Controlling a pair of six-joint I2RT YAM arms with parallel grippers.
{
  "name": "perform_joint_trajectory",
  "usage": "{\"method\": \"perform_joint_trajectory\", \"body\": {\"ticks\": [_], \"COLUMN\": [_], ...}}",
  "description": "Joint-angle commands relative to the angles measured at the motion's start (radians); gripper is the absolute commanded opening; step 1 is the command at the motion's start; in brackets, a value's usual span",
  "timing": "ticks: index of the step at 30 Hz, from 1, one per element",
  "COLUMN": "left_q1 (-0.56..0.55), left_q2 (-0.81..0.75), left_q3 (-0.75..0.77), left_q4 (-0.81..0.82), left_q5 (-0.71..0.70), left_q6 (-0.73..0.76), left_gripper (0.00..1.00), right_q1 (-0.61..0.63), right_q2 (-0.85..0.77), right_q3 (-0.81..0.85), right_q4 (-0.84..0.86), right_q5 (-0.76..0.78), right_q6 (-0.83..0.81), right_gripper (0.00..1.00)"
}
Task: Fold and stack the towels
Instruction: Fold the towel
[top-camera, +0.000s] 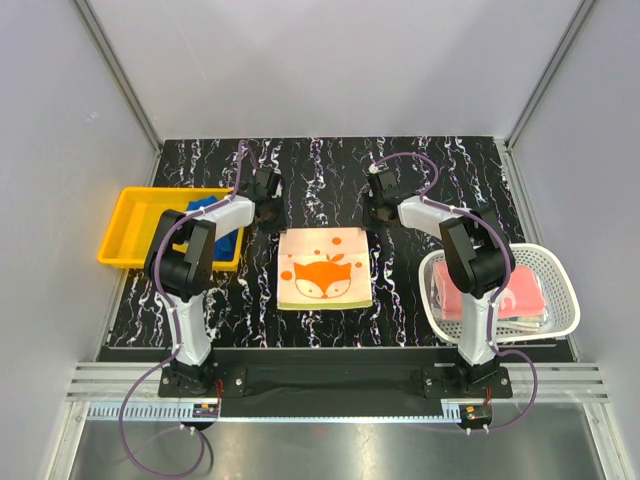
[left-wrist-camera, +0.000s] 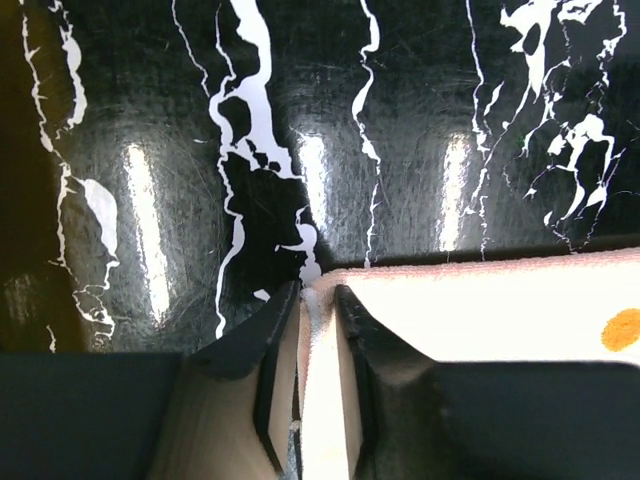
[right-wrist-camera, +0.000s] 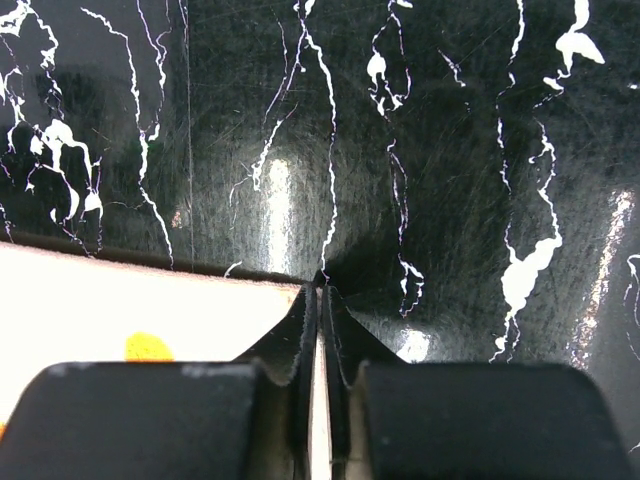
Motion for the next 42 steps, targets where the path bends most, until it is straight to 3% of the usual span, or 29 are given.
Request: {"method": "perform_joint_trajectory", "body": {"ticks": [1, 10, 26, 42], "left_q1": [0.005, 0.015, 0.028, 0.030], "left_q2": [0.011, 0.005, -0.066, -0.334], "left_q3": [0.038, 0.091, 0.078, -0.322], "left_q4": [0.033, 0.033, 0.125, 0.402], "left_q5": [0.030, 0.035, 0.081, 0.162], "left_q6": [0.003, -0.010, -0.010, -0.064], "left_gripper": [0.24, 0.00, 0.00, 0.00], "right_q1": [-0.010, -0.026, -0.038, -0.026], "right_q2": [-0.028, -0.062, -0.188, -0.461], "right_q3": [0.001, 0.042, 0.032, -0.273], "right_q4": [-0.006, -0.031, 0.002, 0.078], "right_q5": [-0.016, -0.010, -0.058, -0.125], "right_q6": [-0.014, -0.028, -0.034, 0.021], "right_gripper": [0.06, 0.00, 0.00, 0.00]}}
